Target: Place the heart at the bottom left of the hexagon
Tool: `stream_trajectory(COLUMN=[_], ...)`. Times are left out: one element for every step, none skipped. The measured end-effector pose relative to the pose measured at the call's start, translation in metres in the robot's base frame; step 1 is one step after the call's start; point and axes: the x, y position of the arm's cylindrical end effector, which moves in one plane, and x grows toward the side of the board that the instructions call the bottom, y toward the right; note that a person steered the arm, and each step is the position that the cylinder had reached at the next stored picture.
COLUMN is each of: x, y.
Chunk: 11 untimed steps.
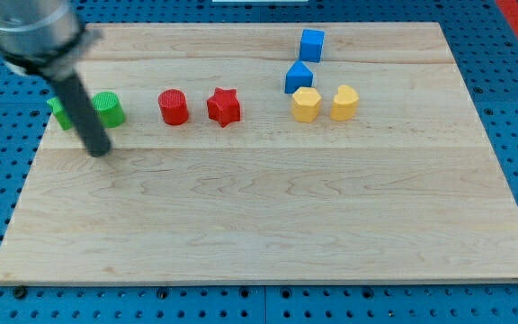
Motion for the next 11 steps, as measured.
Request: stream_trajectory(x=[0.007,0.004,-0.035,-0.070,-0.104,-0.117,-0.137,-0.116,-0.057,-0.033,-0.033], y=[0.137,0.254,0.308,0.336,0.360,0.332,0.309,0.283,0.280,0.277,0.265])
